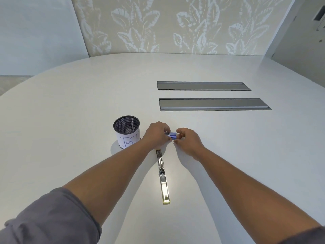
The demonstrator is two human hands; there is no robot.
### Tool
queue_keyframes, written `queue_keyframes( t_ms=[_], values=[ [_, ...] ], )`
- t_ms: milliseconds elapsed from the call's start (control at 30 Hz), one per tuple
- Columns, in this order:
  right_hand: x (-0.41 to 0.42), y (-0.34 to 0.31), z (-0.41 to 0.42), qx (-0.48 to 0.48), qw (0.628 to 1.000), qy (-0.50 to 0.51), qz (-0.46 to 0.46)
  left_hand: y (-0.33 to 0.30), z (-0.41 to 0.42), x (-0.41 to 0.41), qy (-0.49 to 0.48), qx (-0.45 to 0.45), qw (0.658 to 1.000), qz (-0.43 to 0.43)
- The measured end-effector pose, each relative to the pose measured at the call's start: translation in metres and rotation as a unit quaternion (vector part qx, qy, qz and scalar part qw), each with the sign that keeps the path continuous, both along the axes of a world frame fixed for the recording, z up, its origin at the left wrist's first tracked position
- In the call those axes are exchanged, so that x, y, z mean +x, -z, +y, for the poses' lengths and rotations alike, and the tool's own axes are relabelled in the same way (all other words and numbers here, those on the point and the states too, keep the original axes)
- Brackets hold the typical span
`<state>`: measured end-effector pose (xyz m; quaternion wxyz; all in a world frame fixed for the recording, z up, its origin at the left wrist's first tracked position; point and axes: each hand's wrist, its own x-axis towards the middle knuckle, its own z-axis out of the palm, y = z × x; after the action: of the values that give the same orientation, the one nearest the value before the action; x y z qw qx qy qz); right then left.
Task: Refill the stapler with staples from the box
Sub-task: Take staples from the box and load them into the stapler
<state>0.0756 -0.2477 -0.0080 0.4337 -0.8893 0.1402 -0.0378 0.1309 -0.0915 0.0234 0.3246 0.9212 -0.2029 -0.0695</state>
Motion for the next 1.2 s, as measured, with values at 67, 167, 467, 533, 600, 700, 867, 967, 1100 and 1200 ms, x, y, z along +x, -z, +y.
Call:
queue_keyframes(
  t_ms=[67,167,467,533,600,700,867,967,1100,1200],
  values=[
    [0.002,-0.001,0.000,-0.014,1.000,-0.012,0.005,-0.001,0.001,0.001,0.005,0.005,1.000,-0.002],
    [0.006,-0.004,-0.003,-0.027,0.999,-0.032,0.014,-0.003,0.002,0.001,0.011,0.010,1.000,-0.006],
    [0.013,-0.008,-0.008,-0.010,0.997,-0.061,0.043,-0.006,0.005,0.001,0.031,0.030,0.999,-0.019],
    [0.013,-0.008,-0.008,-0.009,0.997,-0.059,0.040,-0.007,0.007,0.002,0.032,0.038,0.999,-0.021],
    [0.012,-0.008,-0.009,-0.004,0.998,-0.051,0.039,-0.009,0.009,0.003,0.027,0.045,0.998,-0.020],
    [0.012,-0.009,-0.009,-0.003,0.998,-0.051,0.044,-0.009,0.014,0.004,0.022,0.049,0.998,-0.014],
    [0.009,-0.012,-0.009,0.034,0.997,-0.052,0.056,-0.009,0.015,0.002,0.018,0.055,0.998,-0.011],
    [0.006,-0.013,-0.010,0.104,0.992,-0.048,0.056,-0.010,0.014,0.003,0.016,0.054,0.998,-0.009],
    [0.003,-0.015,-0.009,0.128,0.991,-0.011,0.032,-0.009,0.013,0.003,0.016,0.058,0.998,-0.011],
    [0.001,-0.016,-0.007,0.112,0.993,0.010,0.021,-0.009,0.013,0.004,0.017,0.058,0.998,-0.009]
  ],
)
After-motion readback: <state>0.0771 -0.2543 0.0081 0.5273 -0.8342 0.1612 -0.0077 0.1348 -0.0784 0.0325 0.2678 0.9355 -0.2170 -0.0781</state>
